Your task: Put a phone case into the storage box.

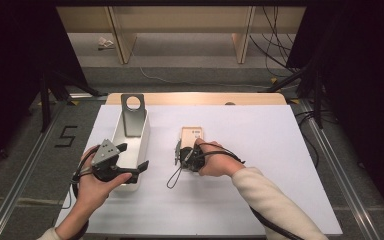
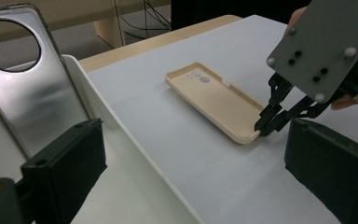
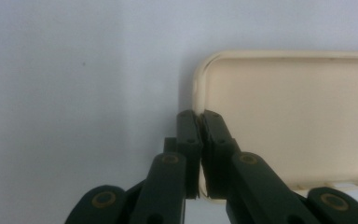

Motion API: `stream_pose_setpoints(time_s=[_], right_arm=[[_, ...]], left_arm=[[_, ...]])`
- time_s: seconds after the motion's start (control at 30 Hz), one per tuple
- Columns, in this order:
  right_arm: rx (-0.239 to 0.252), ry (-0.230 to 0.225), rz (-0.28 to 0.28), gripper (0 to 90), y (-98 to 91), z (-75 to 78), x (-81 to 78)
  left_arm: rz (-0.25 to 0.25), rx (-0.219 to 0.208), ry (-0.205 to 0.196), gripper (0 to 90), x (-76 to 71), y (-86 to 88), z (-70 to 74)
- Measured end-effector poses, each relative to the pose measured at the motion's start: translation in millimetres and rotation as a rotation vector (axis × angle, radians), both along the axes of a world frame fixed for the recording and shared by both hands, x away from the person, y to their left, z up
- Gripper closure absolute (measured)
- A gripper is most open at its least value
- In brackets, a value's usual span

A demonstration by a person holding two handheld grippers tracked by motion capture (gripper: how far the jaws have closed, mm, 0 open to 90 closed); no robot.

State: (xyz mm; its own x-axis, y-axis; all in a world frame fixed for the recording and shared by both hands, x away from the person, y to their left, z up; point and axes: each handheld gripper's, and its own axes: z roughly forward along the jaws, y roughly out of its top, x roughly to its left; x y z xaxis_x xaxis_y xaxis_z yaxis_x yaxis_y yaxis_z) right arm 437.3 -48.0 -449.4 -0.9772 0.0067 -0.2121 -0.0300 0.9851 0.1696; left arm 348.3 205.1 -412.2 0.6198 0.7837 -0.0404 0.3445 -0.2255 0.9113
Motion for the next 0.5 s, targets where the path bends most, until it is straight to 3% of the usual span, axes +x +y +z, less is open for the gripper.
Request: stream_pose_setpoints(time_s=[0.2, 0.5], right_arm=[[0.065, -0.011, -0.012, 87.7, -7.3, 9.7, -2.7], [0.124, -0.025, -0.028, 87.7, -22.0, 20.7, -5.5]], left_arm=[[0.001, 0.000, -0.001, 4.8, -0.1, -0.2, 0.2], [0.003, -0.001, -0.003, 5.3, -0.1, -0.2, 0.8]])
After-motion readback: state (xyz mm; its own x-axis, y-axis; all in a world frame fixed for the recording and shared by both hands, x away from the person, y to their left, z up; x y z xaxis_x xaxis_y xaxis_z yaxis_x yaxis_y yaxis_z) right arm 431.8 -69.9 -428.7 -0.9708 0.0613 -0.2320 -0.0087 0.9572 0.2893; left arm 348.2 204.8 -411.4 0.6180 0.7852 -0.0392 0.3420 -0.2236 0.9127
